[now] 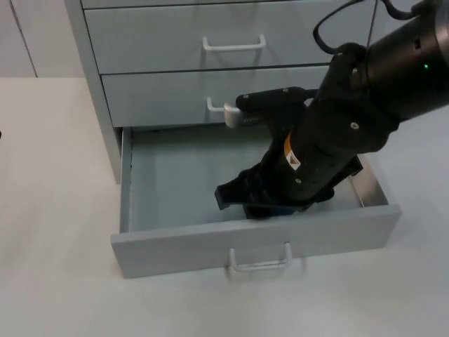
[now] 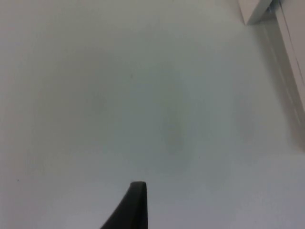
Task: Open the drawer with the left hand, place the block into the drawer with the right hand, then close the drawer with the left hand.
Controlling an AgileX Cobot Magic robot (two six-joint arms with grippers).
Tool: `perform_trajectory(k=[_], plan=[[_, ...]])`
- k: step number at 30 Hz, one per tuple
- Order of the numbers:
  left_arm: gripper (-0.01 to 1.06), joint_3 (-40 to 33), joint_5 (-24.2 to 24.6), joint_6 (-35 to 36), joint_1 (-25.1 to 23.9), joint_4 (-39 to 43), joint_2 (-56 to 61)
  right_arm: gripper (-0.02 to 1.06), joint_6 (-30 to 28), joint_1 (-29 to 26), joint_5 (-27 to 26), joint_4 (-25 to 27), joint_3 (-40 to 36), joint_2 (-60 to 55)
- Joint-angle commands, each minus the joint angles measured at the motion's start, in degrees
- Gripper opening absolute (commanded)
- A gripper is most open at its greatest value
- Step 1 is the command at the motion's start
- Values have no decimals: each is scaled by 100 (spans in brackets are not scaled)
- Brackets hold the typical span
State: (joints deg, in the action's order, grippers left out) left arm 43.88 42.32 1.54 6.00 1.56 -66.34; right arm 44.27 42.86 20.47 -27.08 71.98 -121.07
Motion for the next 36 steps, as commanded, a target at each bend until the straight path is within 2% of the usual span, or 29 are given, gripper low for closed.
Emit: perform_trajectory(k=[1, 3, 4, 6, 9, 16, 22, 25, 26, 30, 36], plan=[[105, -18, -66, -2, -10, -41, 42, 17, 33, -33, -40, -93, 29, -39], [105, -18, -66, -2, -10, -41, 42, 34, 33, -33, -40, -93, 29, -39], [105, -18, -66, -2, -10, -41, 42, 34, 33, -33, -40, -93, 29, -39], [105, -18, -66, -2, -10, -41, 42, 54, 33, -33, -40, -108, 29, -39], [105, -18, -66, -2, -10, -41, 42, 69, 1, -33, -29, -108, 29, 48], [105, -18, -77, -2, -10, -41, 42, 72, 1, -33, 167, -122, 29, 516], [105, -18, -77, -2, -10, -41, 42, 72, 1, -33, 1153, -73, 29, 1234], [105, -18, -77, -2, -10, -41, 42, 72, -458, -33, 1662, 224, 29, 1748], [105, -18, -77, -2, -10, -41, 42, 72, -458, -33, 1662, 224, 29, 1748], [105, -18, -77, -2, -10, -41, 42, 72, -1118, -33, 1982, 766, 29, 2161], [105, -18, -77, -2, -10, -41, 42, 72, -1414, -33, 2135, 984, -21, 2344]])
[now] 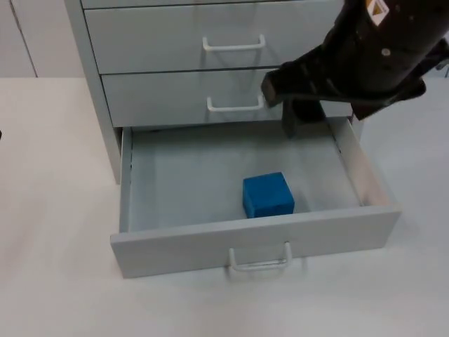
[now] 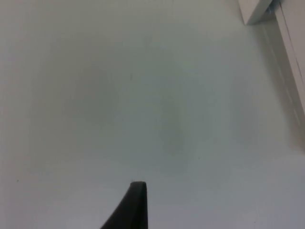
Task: Open the drawer with the left hand, place the block into the drawer with the right hand, then close the drawer with the left hand.
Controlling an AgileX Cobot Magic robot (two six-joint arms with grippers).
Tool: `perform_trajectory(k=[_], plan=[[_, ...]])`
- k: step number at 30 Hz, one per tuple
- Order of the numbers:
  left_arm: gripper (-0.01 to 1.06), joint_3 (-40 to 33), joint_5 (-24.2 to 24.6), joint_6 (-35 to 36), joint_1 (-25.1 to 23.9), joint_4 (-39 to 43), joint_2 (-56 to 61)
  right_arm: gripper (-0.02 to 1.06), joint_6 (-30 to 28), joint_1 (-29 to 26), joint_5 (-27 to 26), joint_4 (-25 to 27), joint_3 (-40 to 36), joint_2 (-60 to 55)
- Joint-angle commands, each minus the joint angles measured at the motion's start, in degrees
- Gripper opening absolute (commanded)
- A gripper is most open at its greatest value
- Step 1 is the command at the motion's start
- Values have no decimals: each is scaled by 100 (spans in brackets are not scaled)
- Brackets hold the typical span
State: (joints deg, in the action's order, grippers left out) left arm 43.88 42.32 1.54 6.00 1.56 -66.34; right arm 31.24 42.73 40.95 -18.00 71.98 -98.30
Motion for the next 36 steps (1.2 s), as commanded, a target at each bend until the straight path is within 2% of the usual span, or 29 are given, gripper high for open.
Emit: perform_trajectory(k=[1, 11, 19, 23, 24, 27, 28, 31, 32, 33, 36], plan=[[105, -18, -77, -2, -10, -41, 42, 72, -111, -20, 86, 75, -67, 96], [105, -18, -87, -2, -10, -65, 42, 72, -211, -32, -147, 225, -1105, 553], [105, -18, -76, -2, -10, -64, 42, 72, -373, -189, -183, 245, -1434, 1006], [105, -18, -65, -2, -10, -64, 42, 72, -811, -798, -167, 649, -1587, 1317], [105, -18, -65, -2, -10, -64, 42, 72, -811, -798, -167, 649, -1587, 1317], [105, -18, -65, -2, -10, -64, 42, 72, -1140, -1387, -167, 859, -1788, 1604], [105, -18, -65, -2, -10, -64, 42, 72, -1140, -1387, -167, 859, -1788, 1604], [105, -18, -65, -2, -10, -64, 42, 72, -1459, -2088, -126, 1083, -2074, 1960], [105, -18, -65, -2, -10, -64, 42, 72, -1709, -2467, -62, 1280, -2193, 2129], [105, -18, -65, -2, -10, -64, 42, 72, -1709, -2467, -62, 1280, -2193, 2129], [105, -18, -68, -2, -10, -74, 42, 72, -2408, -3378, 23, 1800, -2405, 2496]])
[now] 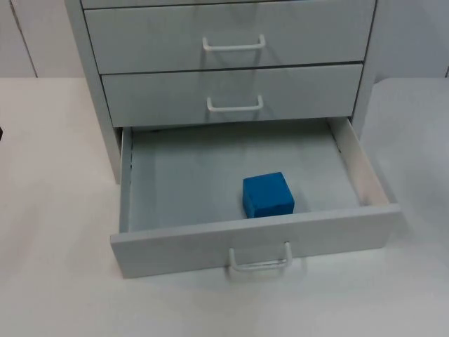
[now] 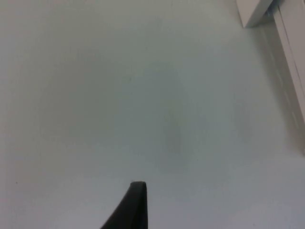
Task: Open the drawer with the left hand, place the block into the drawer with the right hand, then close the drawer with the left hand.
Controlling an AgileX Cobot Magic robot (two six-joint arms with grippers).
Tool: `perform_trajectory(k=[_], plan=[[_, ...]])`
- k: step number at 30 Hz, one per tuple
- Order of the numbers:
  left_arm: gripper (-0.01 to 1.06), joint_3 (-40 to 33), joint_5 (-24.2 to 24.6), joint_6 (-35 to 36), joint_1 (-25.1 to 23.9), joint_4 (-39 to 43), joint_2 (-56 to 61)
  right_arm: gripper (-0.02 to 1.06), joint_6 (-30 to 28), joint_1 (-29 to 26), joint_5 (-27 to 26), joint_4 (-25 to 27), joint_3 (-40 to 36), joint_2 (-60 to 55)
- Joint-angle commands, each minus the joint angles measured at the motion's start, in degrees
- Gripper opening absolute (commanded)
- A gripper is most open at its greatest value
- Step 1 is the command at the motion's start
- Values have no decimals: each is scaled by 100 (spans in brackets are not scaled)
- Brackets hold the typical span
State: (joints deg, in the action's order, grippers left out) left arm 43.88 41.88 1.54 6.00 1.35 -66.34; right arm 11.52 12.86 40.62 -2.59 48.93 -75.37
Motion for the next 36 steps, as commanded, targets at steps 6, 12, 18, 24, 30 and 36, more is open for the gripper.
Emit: perform_trajectory(k=[6, 12, 18, 24, 30, 36], plan=[[105, -18, -34, -2, -10, -46, 42, 72, -1031, -1771, 463, 502, -211, 685], [105, -18, -34, -2, -10, -46, 42, 72, -1510, -2378, 502, 881, -211, 839], [105, -18, -34, -2, -10, -90, 42, 72, -1730, -2349, 515, 897, -211, 839], [105, -18, -68, -2, -10, -135, 42, 72, -1744, -1788, 366, 754, -211, 828], [105, -18, -54, -2, -10, -135, 42, 72, -322, -1104, 251, -599, -211, 819], [95, -18, -56, -2, -10, -167, 42, 72, -292, -1094, 303, -603, -211, 819]])
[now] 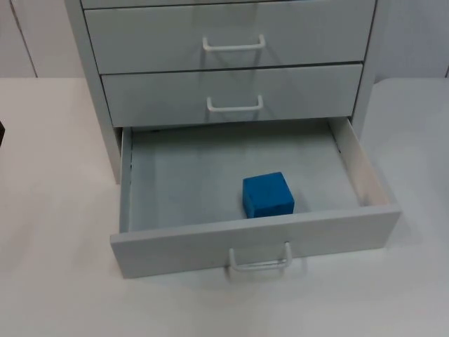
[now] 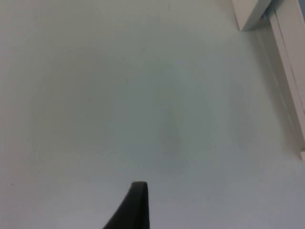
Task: Open the drawer with the left hand, place the block into the drawer with the right hand, then close the drawer with the left hand.
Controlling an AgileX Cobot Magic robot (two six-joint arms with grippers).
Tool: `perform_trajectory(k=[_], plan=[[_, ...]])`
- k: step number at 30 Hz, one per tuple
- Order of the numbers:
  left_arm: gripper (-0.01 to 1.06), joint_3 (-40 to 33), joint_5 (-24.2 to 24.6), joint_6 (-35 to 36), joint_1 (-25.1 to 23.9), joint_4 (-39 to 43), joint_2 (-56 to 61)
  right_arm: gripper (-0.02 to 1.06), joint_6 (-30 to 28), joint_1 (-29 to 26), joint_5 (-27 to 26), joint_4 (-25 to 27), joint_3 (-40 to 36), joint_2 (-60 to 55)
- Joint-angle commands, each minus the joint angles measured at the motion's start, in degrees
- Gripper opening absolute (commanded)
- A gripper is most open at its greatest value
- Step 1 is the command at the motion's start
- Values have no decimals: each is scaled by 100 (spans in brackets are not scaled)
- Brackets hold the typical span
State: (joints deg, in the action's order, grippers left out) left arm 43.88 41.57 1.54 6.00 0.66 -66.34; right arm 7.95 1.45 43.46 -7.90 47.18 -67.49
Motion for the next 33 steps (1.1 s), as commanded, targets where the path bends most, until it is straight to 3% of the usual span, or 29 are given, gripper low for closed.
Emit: perform_trajectory(k=[1, 3, 5, 6, 7, 10, 11, 13, 16, 17, 24, 27, 33], plan=[[86, -18, -25, -2, -10, -122, 42, 72, 65, 46, 19, -72, -36, 31], [56, -18, -25, -70, -10, -161, 42, 72, 65, 46, 19, -72, -36, 31], [8, -18, -25, -493, -10, -486, 42, 72, 65, 46, 19, -72, -36, 31], [8, -18, -25, -493, -10, -486, 42, 72, 65, 46, 19, -72, -36, 31], [0, -18, -25, -1055, 4, -788, 42, 72, 65, 46, 19, -72, -36, 31], [0, -18, 14, -2422, 324, -1977, 42, 72, 65, 46, 19, -72, -36, 31], [0, -18, 14, -2422, 324, -1977, 42, 72, 65, 46, 19, -72, -36, 31], [0, -18, -13, -2552, 786, -1888, 42, 72, 65, 41, 8, -72, -36, 31], [0, -18, -232, -1937, 1788, -979, -10, 72, 65, 41, -1, -61, -36, 31], [0, -18, -232, -1937, 1788, -979, -10, 72, 65, 41, -1, -61, -36, 31], [0, -18, -428, 59, 3504, 1299, -596, 72, 163, 41, -25, -61, -36, 31], [0, -18, -494, 184, 4179, 1875, -973, 72, 163, 41, -25, -61, -36, 31], [0, -18, -641, 1246, 5008, 3283, -1573, 72, 163, 41, -25, -61, -36, 31]])
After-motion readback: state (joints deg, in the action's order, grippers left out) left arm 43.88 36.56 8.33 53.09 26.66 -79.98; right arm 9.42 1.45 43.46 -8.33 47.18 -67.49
